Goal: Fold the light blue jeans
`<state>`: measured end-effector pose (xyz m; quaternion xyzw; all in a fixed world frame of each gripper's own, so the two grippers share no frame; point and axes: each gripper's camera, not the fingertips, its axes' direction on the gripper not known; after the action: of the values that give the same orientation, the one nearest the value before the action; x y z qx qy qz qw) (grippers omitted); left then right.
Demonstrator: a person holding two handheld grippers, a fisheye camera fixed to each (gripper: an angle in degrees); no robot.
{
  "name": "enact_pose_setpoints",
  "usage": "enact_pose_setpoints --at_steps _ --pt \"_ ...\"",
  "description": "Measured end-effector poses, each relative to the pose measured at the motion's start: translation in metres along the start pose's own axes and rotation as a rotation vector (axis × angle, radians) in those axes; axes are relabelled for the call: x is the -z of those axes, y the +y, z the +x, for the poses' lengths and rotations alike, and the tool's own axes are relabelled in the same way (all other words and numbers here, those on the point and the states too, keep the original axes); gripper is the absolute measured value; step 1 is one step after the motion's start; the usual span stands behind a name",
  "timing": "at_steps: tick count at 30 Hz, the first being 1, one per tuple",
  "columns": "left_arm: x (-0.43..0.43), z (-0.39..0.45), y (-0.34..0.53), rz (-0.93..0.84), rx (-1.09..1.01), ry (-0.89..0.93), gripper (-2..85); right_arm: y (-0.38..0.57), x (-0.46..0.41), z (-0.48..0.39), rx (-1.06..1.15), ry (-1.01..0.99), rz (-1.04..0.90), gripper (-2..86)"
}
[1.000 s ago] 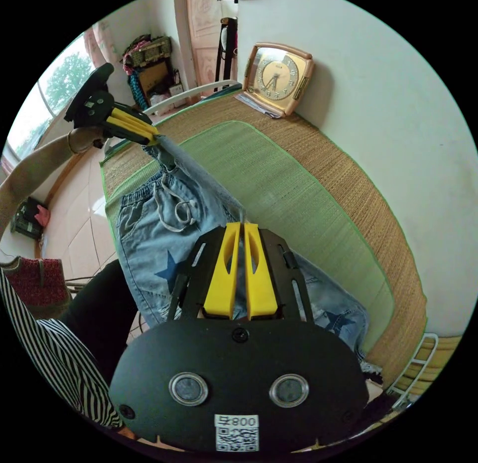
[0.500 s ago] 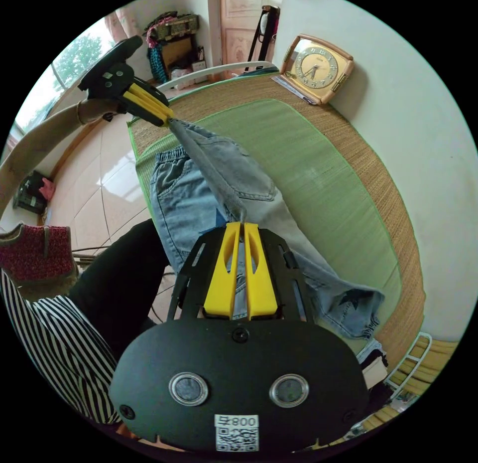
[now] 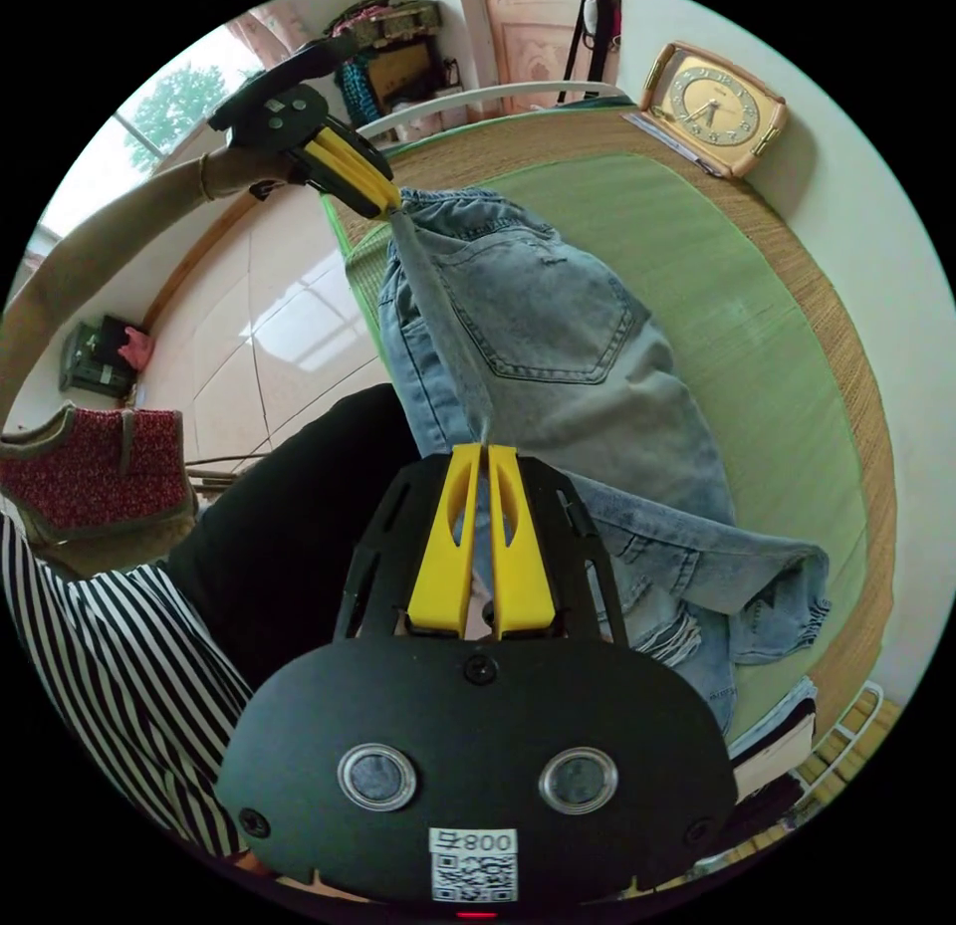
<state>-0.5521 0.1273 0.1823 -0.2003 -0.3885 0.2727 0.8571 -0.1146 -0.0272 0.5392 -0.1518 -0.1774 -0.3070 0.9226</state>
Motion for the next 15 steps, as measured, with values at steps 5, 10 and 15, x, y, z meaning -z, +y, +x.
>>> enact_pose_setpoints --at_steps 5,10,15 --pt "-0.041 0.010 0.012 -0.036 -0.020 0.007 1.1 0.000 -0.033 0.001 -0.016 -0.035 -0.040 1.0" --pt "-0.072 0.013 0.022 -0.047 -0.019 0.021 1.1 0.001 -0.062 0.008 -0.037 -0.079 -0.064 1.2" --pt "-0.103 0.015 0.030 -0.056 -0.014 0.044 1.1 0.002 -0.090 0.016 -0.047 -0.090 -0.098 1.4"
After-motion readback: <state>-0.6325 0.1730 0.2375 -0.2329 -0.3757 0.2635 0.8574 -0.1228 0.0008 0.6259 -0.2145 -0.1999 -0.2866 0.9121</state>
